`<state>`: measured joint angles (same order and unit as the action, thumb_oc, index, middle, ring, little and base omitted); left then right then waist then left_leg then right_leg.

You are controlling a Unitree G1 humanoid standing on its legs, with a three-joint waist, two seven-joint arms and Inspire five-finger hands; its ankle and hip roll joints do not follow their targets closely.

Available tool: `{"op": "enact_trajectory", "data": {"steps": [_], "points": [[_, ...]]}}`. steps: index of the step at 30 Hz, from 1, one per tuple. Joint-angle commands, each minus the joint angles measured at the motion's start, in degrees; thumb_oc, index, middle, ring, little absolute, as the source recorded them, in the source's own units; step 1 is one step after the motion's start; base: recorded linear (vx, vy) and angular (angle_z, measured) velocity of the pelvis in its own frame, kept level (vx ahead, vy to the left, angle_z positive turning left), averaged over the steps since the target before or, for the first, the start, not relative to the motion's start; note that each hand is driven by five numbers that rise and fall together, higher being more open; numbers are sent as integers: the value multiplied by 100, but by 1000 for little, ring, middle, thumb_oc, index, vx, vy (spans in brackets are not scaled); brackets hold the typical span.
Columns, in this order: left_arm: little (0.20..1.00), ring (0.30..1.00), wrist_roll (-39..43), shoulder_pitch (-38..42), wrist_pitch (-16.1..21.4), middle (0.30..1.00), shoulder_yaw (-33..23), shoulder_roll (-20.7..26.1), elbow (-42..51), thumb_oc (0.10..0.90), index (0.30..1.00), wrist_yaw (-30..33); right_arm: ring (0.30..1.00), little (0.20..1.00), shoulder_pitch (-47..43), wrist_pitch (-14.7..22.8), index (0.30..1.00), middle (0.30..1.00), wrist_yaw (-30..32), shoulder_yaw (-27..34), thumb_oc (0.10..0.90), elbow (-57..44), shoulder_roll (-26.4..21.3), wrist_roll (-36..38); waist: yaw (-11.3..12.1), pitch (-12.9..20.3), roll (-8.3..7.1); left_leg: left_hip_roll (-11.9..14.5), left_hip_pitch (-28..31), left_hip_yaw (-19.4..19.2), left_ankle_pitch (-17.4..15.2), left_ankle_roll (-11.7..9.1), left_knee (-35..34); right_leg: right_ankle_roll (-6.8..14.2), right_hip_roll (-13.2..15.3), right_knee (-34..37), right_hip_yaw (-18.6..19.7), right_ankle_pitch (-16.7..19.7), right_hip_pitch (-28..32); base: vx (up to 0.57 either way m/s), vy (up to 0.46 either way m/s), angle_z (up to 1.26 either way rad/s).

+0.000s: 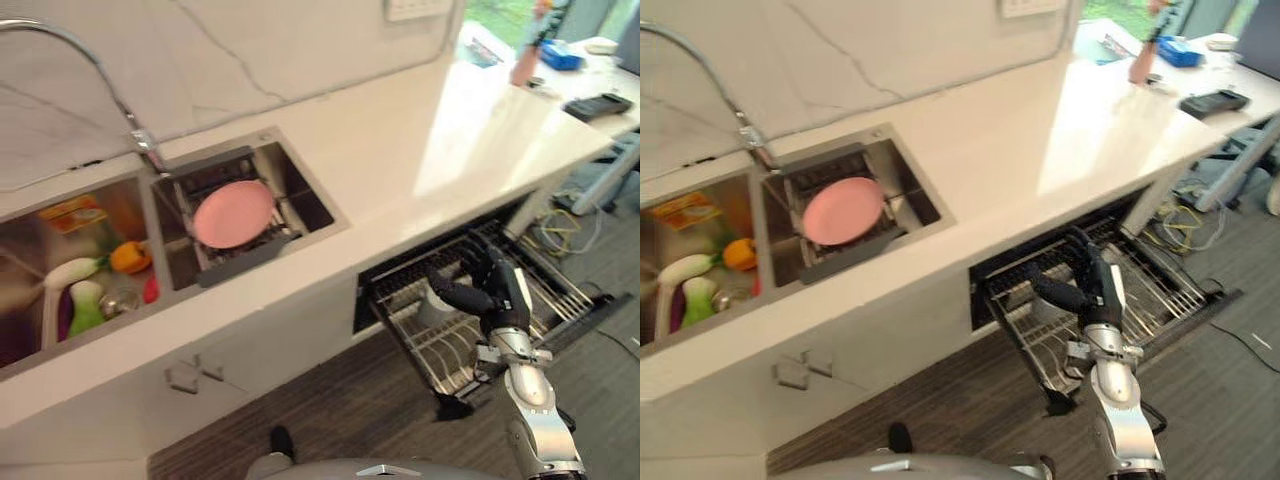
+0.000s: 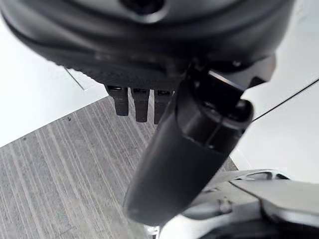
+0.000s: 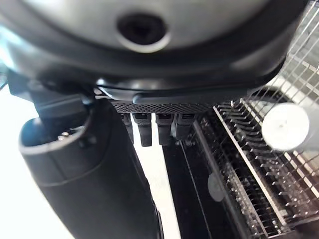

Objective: Place the dishes in the dishwasher.

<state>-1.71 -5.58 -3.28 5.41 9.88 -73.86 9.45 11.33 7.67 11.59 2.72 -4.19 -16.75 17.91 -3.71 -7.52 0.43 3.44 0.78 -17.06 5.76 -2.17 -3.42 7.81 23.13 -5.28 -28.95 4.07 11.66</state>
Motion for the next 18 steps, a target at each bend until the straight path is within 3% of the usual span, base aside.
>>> {"op": "enact_trajectory", "data": {"steps": [1, 2, 3, 4, 6, 7, 8, 13, 14, 15, 18], "points": [[900, 900, -53, 440, 189, 900, 124, -4, 196, 800, 900, -25, 900, 900, -963, 678, 900, 900, 80, 152, 800, -614, -259, -387, 26, 152, 241, 100, 512, 17, -723, -6, -158, 343, 439, -1360, 779, -27, -959, 92, 422, 44], [900, 900, 5, 477, 167, 900, 92, 13, 194, 800, 900, 12, 900, 900, -974, 666, 900, 900, 58, 104, 800, -675, -233, -468, -13, 87, 225, 23, 616, 17, -807, 55, -158, 339, 452, -1733, 879, 82, -1148, 23, 254, 21], [900, 900, 44, 507, 141, 900, 69, 21, 161, 800, 900, 33, 900, 900, -950, 668, 900, 900, 52, 105, 800, -783, -243, -585, -86, 24, 236, 7, 596, 36, -732, 143, -158, 199, 271, -1994, 992, 171, -1399, 61, 292, 12], [900, 900, 65, 539, 127, 900, 80, 17, 145, 800, 900, 45, 900, 900, -924, 662, 900, 900, -5, 80, 800, -895, -257, -617, -158, -11, 250, 0, 622, 93, -738, 171, -158, 122, -38, -2089, 1243, 4, -1643, 49, 183, 26], [900, 900, -25, 598, 118, 900, 168, -36, 114, 800, 900, 14, 900, 900, -917, 669, 900, 900, 26, 90, 800, -1070, -314, -698, -264, -51, 229, -6, 642, 215, -755, 135, -158, 10, -675, -1386, 1595, -418, -1839, 101, 62, 27], [900, 900, -111, 615, 141, 900, 250, -36, 109, 800, 900, -29, 900, 900, -960, 681, 900, 900, 57, 62, 800, -1101, -354, -765, -292, -78, 203, -35, 663, 299, -764, 115, -158, -18, -939, -920, 1774, -418, -1844, 98, 20, 22], [900, 900, -210, 671, 142, 900, 317, -28, 117, 800, 900, -101, 900, 900, -987, 706, 900, 900, 77, 41, 800, -1150, -381, -868, -347, -123, 122, -96, 714, 443, -796, 103, -158, 102, -1124, -679, 2186, -377, -1839, 76, 15, 41], [900, 900, -266, 691, 128, 900, 320, -25, 118, 800, 900, -105, 900, 900, -955, 682, 900, 900, 55, 37, 800, -1180, -371, -906, -337, -109, 69, -123, 725, 475, -799, 111, -158, 137, -1153, -433, 2263, -344, -1705, 18, 1, 67], [900, 900, -348, 704, 125, 900, 304, -23, 83, 800, 900, -103, 900, 900, -893, 656, 900, 900, 9, -41, 800, -1113, -390, -940, -302, -65, -21, -167, 768, 522, -872, 138, -158, 116, -1153, -269, 2326, -373, -1527, 219, -194, 11], [900, 900, -648, 581, 91, 900, 306, -3, -4, 800, 900, -223, 900, 900, -827, 534, 900, 900, -334, -228, 800, -962, -562, -932, -95, 197, -119, -96, 805, 553, -893, 89, -158, 140, -1205, 429, 2089, -279, -1036, 254, -222, 3], [900, 900, -711, 500, 65, 900, 297, 17, -40, 800, 900, -253, 900, 900, -856, 546, 900, 900, -462, -397, 800, -926, -582, -886, 4, 314, -151, -25, 843, 613, -901, 34, -158, 138, -1246, 676, 1993, -278, -807, 177, -151, 26]]}}
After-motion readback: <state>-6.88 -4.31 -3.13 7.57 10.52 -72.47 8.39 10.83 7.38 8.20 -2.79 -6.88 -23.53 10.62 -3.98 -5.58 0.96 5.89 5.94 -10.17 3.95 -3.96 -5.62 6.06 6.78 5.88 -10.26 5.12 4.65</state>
